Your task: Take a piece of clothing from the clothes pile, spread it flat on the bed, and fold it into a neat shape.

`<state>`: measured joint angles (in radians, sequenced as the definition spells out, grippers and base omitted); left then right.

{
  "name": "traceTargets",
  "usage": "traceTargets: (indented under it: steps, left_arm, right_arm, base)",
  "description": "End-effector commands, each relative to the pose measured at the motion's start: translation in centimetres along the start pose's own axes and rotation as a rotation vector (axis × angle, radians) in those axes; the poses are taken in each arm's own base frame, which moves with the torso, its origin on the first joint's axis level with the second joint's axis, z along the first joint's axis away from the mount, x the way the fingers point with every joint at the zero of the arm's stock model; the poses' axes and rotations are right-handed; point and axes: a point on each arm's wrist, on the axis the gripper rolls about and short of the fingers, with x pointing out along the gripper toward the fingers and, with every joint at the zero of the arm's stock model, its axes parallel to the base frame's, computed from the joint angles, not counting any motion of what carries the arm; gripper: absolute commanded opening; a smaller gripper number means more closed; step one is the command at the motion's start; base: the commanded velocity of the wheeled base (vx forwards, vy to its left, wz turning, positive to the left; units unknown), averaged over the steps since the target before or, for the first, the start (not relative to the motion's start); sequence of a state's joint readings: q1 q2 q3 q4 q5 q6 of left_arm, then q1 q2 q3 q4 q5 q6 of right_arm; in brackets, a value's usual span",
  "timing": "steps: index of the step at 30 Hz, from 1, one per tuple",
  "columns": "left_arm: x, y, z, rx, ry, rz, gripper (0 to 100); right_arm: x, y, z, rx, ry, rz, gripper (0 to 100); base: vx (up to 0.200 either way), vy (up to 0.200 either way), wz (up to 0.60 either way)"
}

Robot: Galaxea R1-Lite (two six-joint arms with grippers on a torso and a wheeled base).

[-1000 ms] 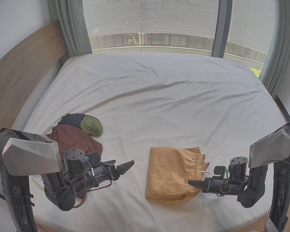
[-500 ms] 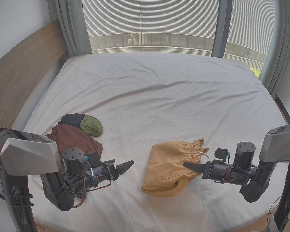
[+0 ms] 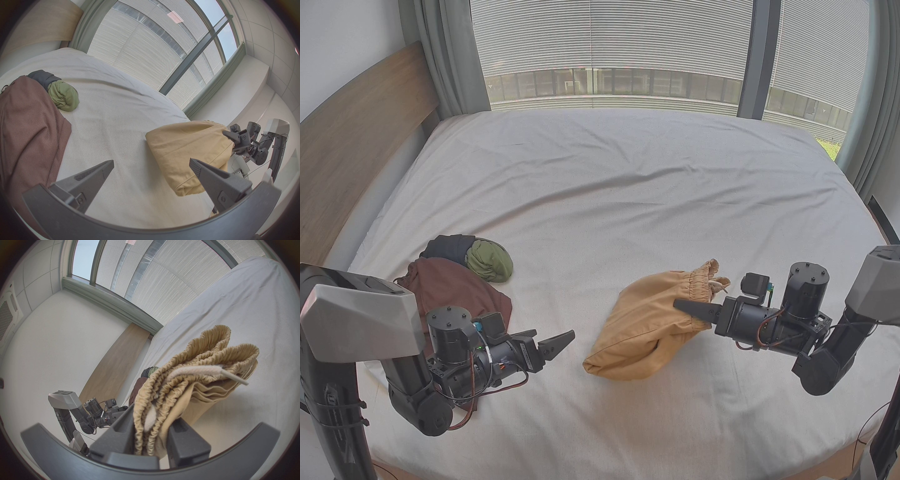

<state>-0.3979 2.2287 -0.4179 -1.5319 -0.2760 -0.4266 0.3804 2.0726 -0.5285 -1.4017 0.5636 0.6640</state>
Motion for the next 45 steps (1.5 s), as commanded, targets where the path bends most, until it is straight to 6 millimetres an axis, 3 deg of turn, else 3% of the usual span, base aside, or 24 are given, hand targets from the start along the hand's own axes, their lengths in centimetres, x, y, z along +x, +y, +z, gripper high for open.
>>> traceTargets:
  steps: [1, 20, 29, 35, 45]
  left_arm:
    - [-0.3, -0.1, 0.5, 0.003, -0.016, 0.0, 100]
    - [-0.3, 0.1, 0.6, 0.001, -0.018, 0.005, 100]
    - [-0.3, 0.1, 0.6, 0.001, -0.02, 0.004, 100]
    - [-0.3, 0.1, 0.6, 0.001, -0.02, 0.003, 100]
    - [-0.3, 0.1, 0.5, 0.0, -0.016, 0.005, 100]
  right_arm:
    - [0.3, 1.1, 1.9, -0.023, -0.038, 0.035, 0]
    - [3.6, 1.5, 8.8, -0.022, -0.079, 0.076, 0]
    - [6.2, -0.4, 11.1, -0.007, -0.073, 0.052, 0]
    - [8.7, -2.9, 12.4, 0.013, -0.066, 0.024, 0]
    - [11.0, -4.4, 13.8, 0.018, -0.064, 0.016, 0]
  base:
    - [0.0, 0.0, 0.0]
    - [0.0, 0.0, 0.0]
    - [0.0, 0.0, 0.0]
    - [0.0, 0.0, 0.0]
    - [0.0, 0.0, 0.0]
